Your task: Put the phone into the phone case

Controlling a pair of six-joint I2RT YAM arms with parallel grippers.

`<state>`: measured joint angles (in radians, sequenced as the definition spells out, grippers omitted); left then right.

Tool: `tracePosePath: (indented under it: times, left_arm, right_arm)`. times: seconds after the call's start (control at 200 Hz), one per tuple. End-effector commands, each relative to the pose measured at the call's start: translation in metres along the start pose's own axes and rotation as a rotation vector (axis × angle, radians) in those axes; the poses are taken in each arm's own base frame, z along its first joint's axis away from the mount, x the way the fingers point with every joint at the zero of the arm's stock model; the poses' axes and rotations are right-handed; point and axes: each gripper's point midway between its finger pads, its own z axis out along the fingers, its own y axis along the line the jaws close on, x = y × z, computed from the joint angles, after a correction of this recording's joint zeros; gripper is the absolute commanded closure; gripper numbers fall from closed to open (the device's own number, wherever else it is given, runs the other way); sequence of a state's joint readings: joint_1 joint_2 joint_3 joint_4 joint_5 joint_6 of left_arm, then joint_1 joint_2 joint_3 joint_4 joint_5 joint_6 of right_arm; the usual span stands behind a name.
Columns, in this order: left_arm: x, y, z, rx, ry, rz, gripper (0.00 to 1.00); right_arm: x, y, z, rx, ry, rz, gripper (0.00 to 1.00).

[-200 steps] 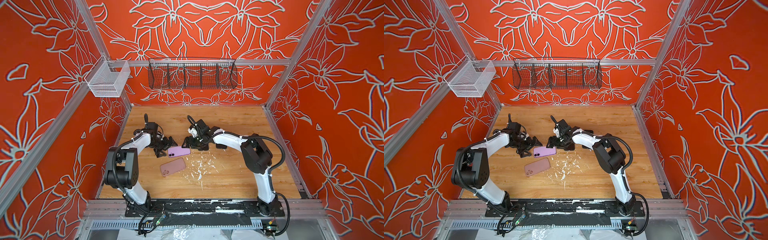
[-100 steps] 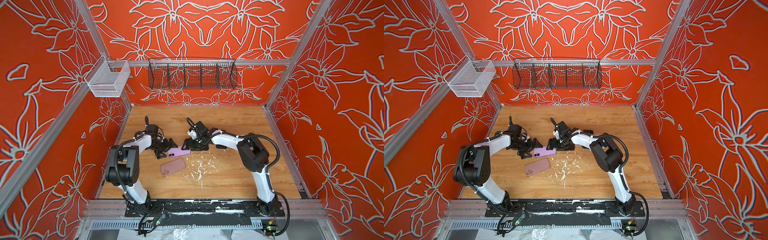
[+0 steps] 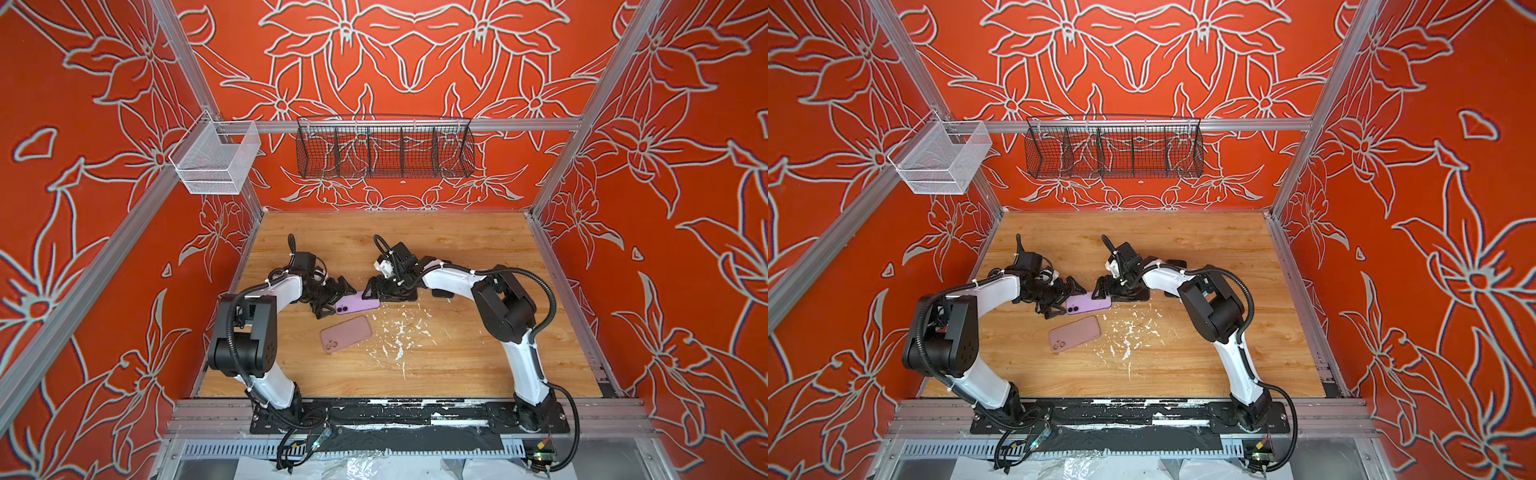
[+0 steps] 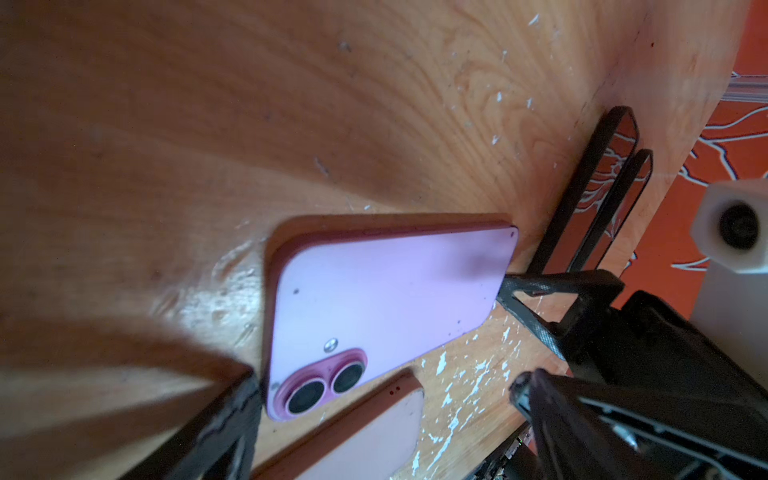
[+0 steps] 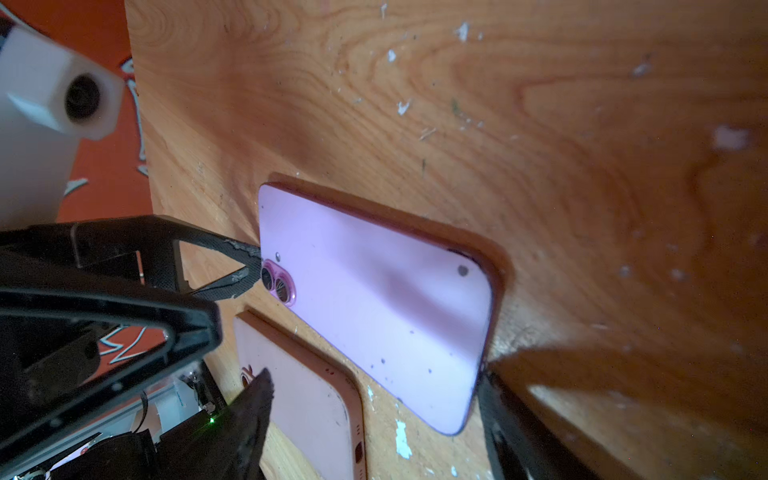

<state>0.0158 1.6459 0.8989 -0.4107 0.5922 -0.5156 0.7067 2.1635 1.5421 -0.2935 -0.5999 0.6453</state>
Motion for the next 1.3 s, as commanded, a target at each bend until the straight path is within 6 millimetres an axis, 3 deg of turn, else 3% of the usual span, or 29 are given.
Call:
tracePosePath:
  times: [0.0, 0.19, 0.716, 1.296]
  left_arm:
    - [-0.007, -0.006, -0.01, -0.017, -0.058, 0.056, 0.02]
    - [-0.019, -0.009, -0.02, -0.06, -0.108, 0.087, 0.02]
    - [-0.012, -0.003, 0.0, -0.04, -0.041, 0.06, 0.02]
    - [-0.004, -0.004, 0.01, -0.02, -0.04, 0.036, 0.02]
  right_arm:
    - [0.003, -0.005, 0.008, -0.006, 0.014, 0.018, 0.22]
    - [0.0, -0.013, 0.006, 0.011, 0.001, 0.028, 0.22]
    - [0.0, -0.013, 0.014, -0.025, 0.011, 0.04, 0.22]
    - [-0.007, 0.037, 0.003, -0.271, 0.007, 0.01, 0.23]
